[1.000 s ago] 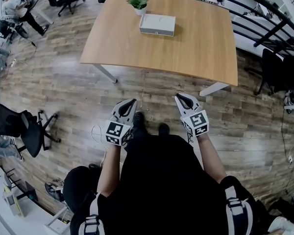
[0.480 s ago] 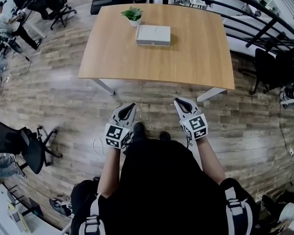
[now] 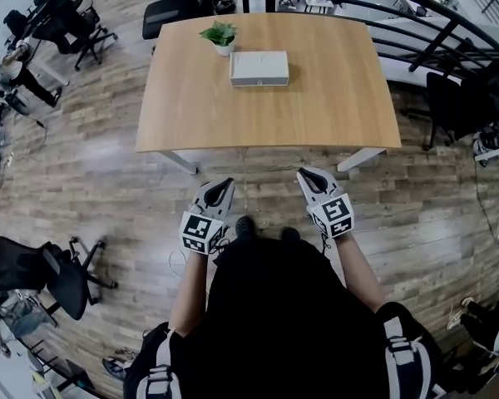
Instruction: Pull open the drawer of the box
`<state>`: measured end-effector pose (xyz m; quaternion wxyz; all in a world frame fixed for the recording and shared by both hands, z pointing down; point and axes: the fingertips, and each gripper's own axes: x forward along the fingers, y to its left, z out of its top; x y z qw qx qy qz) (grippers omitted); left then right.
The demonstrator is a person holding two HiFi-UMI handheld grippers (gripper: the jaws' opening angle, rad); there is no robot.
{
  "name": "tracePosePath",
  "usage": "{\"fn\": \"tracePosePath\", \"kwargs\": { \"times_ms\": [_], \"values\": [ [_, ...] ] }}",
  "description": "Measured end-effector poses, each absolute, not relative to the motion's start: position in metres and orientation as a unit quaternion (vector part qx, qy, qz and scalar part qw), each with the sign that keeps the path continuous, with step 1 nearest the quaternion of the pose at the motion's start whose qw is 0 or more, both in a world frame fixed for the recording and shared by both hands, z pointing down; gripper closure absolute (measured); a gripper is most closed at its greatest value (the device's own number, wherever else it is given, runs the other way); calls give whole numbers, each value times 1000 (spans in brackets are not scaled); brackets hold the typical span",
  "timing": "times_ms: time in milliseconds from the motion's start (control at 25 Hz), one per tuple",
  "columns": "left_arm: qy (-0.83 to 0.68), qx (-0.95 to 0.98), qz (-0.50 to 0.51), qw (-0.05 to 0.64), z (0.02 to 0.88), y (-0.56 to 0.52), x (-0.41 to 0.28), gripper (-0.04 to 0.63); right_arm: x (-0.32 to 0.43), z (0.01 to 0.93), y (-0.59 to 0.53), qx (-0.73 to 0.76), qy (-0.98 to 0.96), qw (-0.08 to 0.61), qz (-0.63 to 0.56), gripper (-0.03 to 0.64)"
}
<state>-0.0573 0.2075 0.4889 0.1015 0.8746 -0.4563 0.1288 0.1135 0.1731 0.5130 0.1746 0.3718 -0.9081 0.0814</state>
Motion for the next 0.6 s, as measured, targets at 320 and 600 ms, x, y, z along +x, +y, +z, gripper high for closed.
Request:
{"fn": "tracePosePath", "kwargs": {
  "times_ms": [320, 600],
  "values": [
    [-432, 887, 130, 98, 495, 191, -97, 572, 73, 518, 162, 389, -900, 180, 76, 581],
    [-408, 898, 135, 94, 495, 178, -130, 572, 42, 522, 154, 411, -889, 183, 82, 581]
  ]
}}
